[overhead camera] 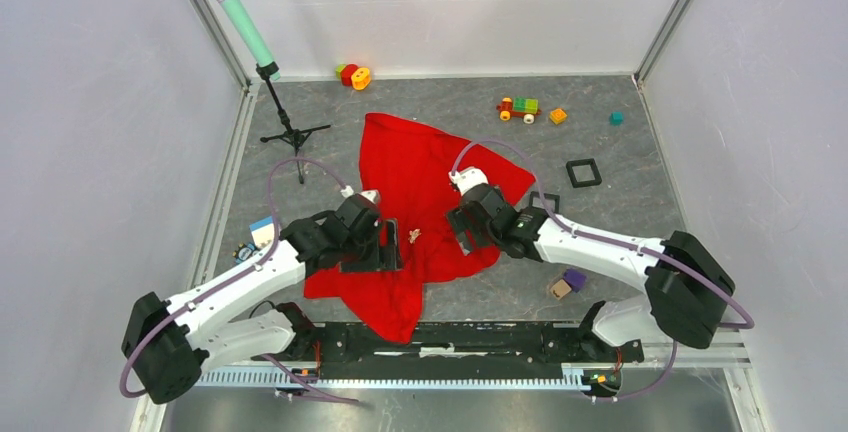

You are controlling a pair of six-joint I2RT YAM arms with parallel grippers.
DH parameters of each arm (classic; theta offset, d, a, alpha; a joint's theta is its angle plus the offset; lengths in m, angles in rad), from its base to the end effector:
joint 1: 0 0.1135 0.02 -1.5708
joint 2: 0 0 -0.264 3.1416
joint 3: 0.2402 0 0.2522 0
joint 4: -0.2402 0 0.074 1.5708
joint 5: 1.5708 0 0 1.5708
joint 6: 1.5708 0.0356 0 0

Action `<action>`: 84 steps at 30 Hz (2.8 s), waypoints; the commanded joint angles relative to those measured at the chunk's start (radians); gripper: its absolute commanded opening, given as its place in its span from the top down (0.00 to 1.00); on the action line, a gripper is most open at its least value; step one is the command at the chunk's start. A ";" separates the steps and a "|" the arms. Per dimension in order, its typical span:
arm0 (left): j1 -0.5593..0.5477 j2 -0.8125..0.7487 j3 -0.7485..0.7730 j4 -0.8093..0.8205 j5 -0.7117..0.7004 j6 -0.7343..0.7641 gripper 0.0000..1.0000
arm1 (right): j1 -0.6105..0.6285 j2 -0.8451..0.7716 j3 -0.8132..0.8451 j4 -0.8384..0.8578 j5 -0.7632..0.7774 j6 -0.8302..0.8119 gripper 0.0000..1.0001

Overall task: Remove the brooch from the garment
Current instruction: Remove the brooch from the clothes.

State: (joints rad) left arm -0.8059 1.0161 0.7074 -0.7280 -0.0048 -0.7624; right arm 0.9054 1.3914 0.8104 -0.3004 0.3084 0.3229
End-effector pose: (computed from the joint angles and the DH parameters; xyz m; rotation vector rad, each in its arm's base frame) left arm 0.1306 -0.1358 0.2263 0.0572 2.7125 -0.5196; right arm 0.1809 0.2130 0.2057 -0.5613 2.3392 0.1918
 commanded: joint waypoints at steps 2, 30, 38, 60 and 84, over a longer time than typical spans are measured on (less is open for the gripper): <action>0.092 -0.012 0.034 -0.021 -0.060 0.074 0.12 | 0.024 -0.092 0.086 -0.096 0.070 -0.055 0.20; 0.308 0.468 -0.004 0.462 0.045 0.121 0.53 | 0.075 0.177 -0.090 0.046 0.025 0.046 0.87; 0.453 0.495 -0.084 0.560 0.101 0.130 0.98 | -0.030 -0.004 -0.173 -0.032 0.010 0.033 0.98; 0.389 0.121 -0.092 0.483 0.210 0.160 0.45 | -0.002 0.123 0.165 0.066 -0.278 -0.030 0.48; 0.387 0.294 -0.110 0.861 0.674 0.063 0.43 | 0.016 0.020 0.041 0.293 -0.378 -0.127 1.00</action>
State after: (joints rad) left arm -0.4149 1.3308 0.5877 0.0284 0.5800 -0.6544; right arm 0.9165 1.4849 0.8825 -0.1123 -0.0299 0.2333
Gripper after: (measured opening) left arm 0.575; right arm 0.013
